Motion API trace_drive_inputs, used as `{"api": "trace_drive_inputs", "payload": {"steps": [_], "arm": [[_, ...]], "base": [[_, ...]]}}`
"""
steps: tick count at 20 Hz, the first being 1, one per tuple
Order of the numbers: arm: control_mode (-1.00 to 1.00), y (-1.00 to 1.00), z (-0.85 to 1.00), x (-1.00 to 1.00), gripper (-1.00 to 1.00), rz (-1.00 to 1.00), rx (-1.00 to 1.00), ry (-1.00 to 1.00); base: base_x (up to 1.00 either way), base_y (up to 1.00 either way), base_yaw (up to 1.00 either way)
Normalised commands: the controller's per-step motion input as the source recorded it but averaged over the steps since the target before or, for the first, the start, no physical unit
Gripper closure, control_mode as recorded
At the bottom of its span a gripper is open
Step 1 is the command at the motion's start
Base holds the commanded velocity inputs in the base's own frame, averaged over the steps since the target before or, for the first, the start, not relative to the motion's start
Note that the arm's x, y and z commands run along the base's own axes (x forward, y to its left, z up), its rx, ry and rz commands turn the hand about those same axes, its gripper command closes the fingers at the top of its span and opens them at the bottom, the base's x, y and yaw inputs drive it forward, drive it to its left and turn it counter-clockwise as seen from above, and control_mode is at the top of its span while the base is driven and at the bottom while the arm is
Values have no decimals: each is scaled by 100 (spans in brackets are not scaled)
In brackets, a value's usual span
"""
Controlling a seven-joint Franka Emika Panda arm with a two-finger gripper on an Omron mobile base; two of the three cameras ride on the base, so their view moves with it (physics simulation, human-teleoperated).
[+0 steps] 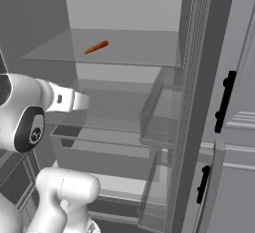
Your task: Place one carrot and one steak in each tupperware on the nearby counter, to pack two identical lunches.
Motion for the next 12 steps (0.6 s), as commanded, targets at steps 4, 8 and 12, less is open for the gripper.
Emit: {"api": "trace_drive_inputs", "payload": {"steps": [4,8,12], "arm": [[-100,0,79,45,-100,0,22,10],[-100,17,70,66,-100,0,10,20],[-100,18,22,75,-100,-1,0,18]], "base": [[0,0,0],[0,0,0],[0,0,0]]}}
